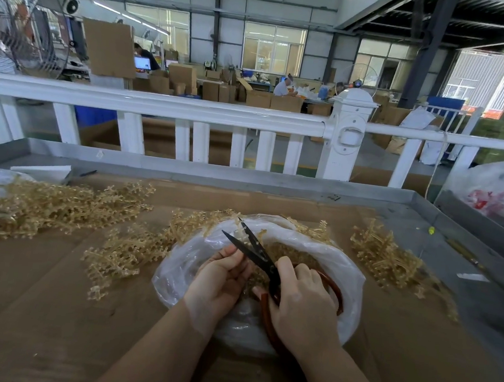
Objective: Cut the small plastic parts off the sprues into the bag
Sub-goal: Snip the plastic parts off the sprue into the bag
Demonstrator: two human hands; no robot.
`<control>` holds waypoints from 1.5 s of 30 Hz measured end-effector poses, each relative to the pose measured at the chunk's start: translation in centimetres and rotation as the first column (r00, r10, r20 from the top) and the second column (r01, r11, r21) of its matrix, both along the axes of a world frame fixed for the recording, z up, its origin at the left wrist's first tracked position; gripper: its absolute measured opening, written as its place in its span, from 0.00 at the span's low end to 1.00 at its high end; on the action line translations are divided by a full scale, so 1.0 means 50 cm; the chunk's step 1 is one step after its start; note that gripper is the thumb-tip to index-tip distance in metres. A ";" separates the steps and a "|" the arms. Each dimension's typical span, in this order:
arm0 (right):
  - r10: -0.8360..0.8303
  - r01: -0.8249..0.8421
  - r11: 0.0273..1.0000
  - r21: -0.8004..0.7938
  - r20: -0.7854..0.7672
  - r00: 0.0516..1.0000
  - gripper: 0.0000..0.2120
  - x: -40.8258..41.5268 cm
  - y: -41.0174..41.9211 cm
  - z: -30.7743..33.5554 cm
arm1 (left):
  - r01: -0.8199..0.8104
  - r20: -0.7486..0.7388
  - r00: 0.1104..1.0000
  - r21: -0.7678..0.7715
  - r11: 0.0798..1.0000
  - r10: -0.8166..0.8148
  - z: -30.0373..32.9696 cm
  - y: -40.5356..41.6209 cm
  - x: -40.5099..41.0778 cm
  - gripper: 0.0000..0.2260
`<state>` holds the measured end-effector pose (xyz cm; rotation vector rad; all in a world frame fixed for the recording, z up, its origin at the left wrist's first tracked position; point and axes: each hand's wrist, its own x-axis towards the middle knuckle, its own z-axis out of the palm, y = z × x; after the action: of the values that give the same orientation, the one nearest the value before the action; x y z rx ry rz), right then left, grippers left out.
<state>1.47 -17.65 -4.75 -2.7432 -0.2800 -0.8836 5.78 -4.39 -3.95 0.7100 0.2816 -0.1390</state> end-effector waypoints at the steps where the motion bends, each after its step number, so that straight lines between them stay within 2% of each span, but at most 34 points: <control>1: -0.005 0.005 1.000 -0.008 0.010 1.000 0.22 0.000 0.002 0.001 | 0.007 0.001 1.000 0.003 1.000 -0.007 0.000 0.000 -0.001 0.10; 10: 0.036 -0.036 0.999 0.004 0.022 0.999 0.23 0.008 0.007 -0.002 | 0.037 0.006 0.999 -0.028 0.999 -0.037 -0.001 0.002 0.002 0.08; 16: 0.108 -0.109 0.993 0.052 0.010 0.994 0.19 0.011 0.000 -0.009 | 0.031 0.008 1.000 -0.051 0.998 -0.030 -0.003 0.003 0.003 0.07; 20: 0.173 -0.164 0.970 0.181 -0.037 0.984 0.17 0.013 -0.006 -0.012 | 0.035 0.069 0.997 -0.034 0.999 -0.032 -0.011 0.006 0.006 0.10; 24: 0.170 -0.151 0.969 0.197 -0.078 0.982 0.18 0.013 -0.008 -0.010 | 0.076 0.135 0.988 -0.013 0.997 -0.074 -0.014 0.010 0.005 0.13; 27: 0.173 -0.146 0.966 0.214 -0.111 0.979 0.16 0.012 -0.013 -0.006 | 0.066 0.136 0.988 0.019 0.998 -0.068 -0.012 0.008 -0.003 0.10; 31: 0.185 -0.150 0.958 0.246 -0.126 0.975 0.15 0.009 -0.018 -0.001 | -0.021 0.126 0.992 0.034 0.999 0.017 -0.010 -0.003 -0.006 0.07; 34: 0.175 -0.139 0.960 0.245 -0.130 0.976 0.16 0.007 -0.018 0.000 | -0.074 0.087 0.994 0.035 0.997 0.071 -0.009 -0.008 -0.003 0.06; 39: 0.142 -0.119 0.977 0.176 -0.125 0.982 0.20 0.007 -0.015 -0.007 | -0.042 0.083 0.996 0.053 0.998 0.037 -0.009 -0.007 0.000 0.05; 45: 0.112 -0.099 0.989 0.109 -0.119 0.987 0.21 0.006 -0.015 -0.004 | -0.041 0.053 0.998 0.049 0.998 0.038 -0.007 -0.007 0.000 0.09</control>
<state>1.75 -18.41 -4.95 -2.6472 -0.3430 -0.6771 5.77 -4.73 -4.29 0.7564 0.2498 -0.0759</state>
